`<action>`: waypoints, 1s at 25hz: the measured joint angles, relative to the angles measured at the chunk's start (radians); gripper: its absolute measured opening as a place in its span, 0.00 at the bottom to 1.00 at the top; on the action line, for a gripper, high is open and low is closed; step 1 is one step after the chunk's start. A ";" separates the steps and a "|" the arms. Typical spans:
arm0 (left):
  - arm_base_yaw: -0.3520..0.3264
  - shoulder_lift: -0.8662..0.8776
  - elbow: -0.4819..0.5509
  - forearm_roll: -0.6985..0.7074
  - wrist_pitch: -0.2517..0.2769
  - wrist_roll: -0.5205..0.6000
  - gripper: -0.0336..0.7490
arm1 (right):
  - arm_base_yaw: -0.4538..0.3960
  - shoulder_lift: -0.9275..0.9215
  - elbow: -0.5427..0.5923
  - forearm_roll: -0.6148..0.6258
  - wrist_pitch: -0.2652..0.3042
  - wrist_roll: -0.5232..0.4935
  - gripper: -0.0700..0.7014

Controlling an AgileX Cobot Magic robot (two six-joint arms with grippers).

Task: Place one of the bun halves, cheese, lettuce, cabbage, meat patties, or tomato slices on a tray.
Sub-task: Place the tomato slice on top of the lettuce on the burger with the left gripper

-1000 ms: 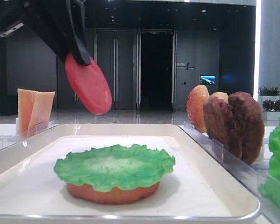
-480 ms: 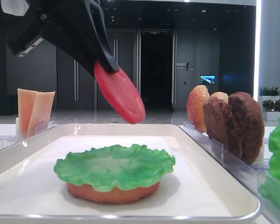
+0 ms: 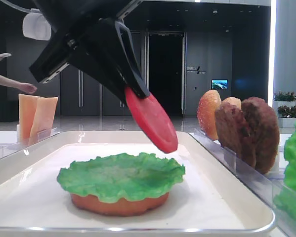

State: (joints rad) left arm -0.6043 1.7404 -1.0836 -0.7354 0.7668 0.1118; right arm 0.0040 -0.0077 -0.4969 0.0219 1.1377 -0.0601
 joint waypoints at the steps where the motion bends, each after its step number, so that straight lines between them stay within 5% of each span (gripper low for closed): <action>1: 0.000 0.001 0.000 0.000 0.000 0.000 0.12 | 0.000 0.000 0.000 0.000 0.000 0.000 0.63; 25: 0.000 0.032 0.000 0.008 0.002 0.000 0.12 | 0.000 0.000 0.000 0.000 0.000 0.000 0.63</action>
State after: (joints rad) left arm -0.6043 1.7726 -1.0836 -0.7270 0.7685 0.1122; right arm 0.0040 -0.0077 -0.4969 0.0219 1.1377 -0.0601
